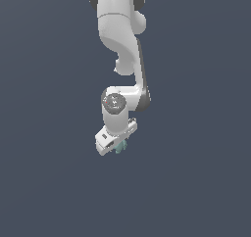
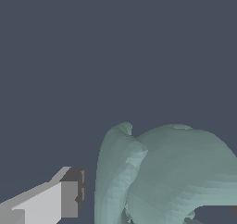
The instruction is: Pick up the object and move it to a goal position.
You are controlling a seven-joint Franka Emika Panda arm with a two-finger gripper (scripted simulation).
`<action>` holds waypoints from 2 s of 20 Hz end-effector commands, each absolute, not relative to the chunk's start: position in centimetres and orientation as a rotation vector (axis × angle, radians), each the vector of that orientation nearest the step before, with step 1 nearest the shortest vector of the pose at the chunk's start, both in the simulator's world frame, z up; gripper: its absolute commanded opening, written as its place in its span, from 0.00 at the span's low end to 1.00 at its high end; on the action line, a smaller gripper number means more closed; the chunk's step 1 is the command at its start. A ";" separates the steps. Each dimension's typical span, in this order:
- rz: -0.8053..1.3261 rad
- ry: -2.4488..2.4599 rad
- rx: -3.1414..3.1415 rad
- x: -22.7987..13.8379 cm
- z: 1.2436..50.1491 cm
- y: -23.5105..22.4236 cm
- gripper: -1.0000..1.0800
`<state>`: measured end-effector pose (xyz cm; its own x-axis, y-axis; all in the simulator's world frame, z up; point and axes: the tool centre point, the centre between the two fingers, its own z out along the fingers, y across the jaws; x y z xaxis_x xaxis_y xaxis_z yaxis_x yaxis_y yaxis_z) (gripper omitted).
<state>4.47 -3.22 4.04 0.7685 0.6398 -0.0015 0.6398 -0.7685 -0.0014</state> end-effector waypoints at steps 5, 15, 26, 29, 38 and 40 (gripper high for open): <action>0.000 -1.069 -2.954 4.6 4.0 -3.2 0.00; 0.000 -1.069 -2.954 4.6 4.2 -3.2 0.00; 0.000 -1.069 -2.955 3.6 9.0 -1.6 0.00; 0.000 -1.070 -2.955 3.1 11.6 -0.7 0.00; 0.001 -1.071 -2.955 1.2 21.7 2.6 0.00; 0.001 -1.072 -2.955 0.8 24.0 3.4 0.00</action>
